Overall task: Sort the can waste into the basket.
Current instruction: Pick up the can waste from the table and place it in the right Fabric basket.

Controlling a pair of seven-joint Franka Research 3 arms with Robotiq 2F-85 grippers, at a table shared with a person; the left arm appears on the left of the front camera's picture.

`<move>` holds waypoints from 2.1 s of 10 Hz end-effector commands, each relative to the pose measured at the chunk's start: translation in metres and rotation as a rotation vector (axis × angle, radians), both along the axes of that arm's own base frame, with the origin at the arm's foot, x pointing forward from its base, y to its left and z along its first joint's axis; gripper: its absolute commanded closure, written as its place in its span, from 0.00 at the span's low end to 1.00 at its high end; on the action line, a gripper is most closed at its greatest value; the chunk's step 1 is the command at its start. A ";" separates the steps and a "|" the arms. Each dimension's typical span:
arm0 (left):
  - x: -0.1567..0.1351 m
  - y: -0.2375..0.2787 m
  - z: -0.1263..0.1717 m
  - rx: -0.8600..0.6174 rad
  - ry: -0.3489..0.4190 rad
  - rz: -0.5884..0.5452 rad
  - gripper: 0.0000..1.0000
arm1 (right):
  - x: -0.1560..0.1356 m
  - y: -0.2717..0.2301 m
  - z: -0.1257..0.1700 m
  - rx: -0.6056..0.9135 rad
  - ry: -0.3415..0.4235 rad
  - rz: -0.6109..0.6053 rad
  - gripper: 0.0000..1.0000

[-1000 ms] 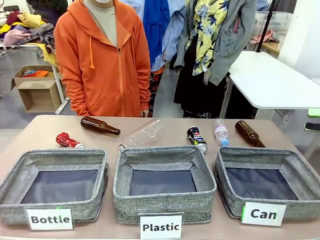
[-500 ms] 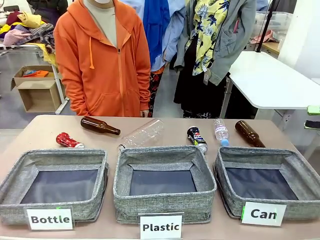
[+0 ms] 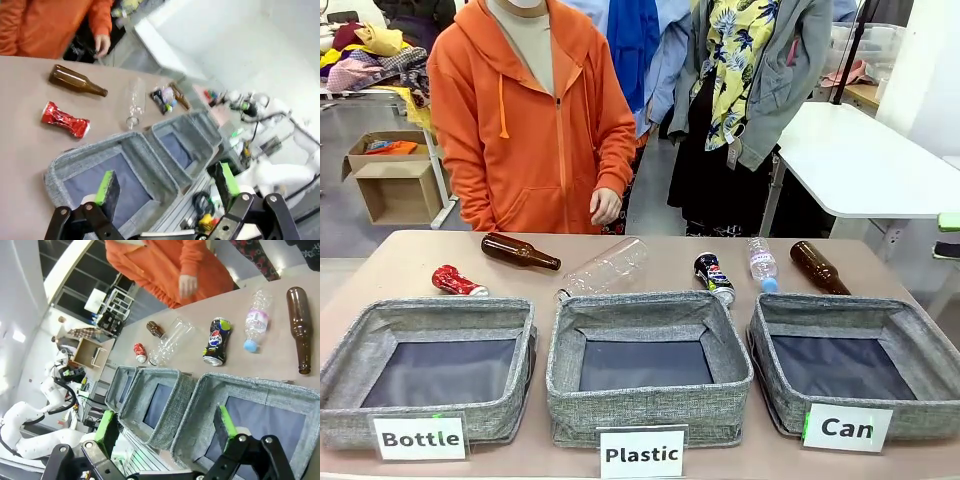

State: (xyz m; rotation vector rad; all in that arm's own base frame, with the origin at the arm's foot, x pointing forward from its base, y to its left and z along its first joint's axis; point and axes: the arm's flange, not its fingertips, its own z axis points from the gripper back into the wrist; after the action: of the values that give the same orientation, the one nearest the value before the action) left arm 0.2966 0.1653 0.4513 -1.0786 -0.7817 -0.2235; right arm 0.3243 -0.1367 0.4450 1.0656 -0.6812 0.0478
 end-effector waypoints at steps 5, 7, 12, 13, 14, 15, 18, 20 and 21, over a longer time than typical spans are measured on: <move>0.065 -0.117 0.052 0.529 0.108 -0.248 0.00 | 0.004 -0.001 -0.001 0.004 -0.042 0.003 0.00; 0.089 -0.168 0.044 0.667 0.234 -0.237 0.00 | 0.004 -0.001 -0.001 0.004 -0.042 0.003 0.00; 0.094 -0.192 0.030 0.706 0.241 -0.218 0.00 | 0.004 -0.001 -0.001 0.004 -0.042 0.003 0.00; 0.094 -0.192 0.030 0.706 0.241 -0.218 0.00 | 0.004 -0.001 -0.001 0.004 -0.042 0.003 0.00; 0.094 -0.192 0.030 0.706 0.241 -0.218 0.00 | 0.004 -0.001 -0.001 0.004 -0.042 0.003 0.00; 0.099 -0.195 0.029 0.695 0.257 -0.214 0.00 | 0.004 -0.001 -0.001 0.004 -0.042 0.003 0.00; 0.125 -0.208 0.026 0.566 0.522 -0.027 0.00 | 0.004 -0.001 -0.001 0.004 -0.042 0.003 0.00; 0.157 -0.213 0.014 0.500 0.644 0.050 0.00 | 0.004 -0.001 -0.001 0.004 -0.042 0.003 0.00; 0.170 -0.218 0.005 0.481 0.730 0.122 0.00 | 0.004 -0.001 -0.001 0.004 -0.042 0.003 0.00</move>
State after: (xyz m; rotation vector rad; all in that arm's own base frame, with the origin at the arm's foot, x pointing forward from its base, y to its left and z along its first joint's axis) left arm 0.4479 -0.0438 0.4572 -0.5673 -0.1286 -0.0109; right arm 0.3244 -0.1369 0.4436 1.0658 -0.6841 0.0501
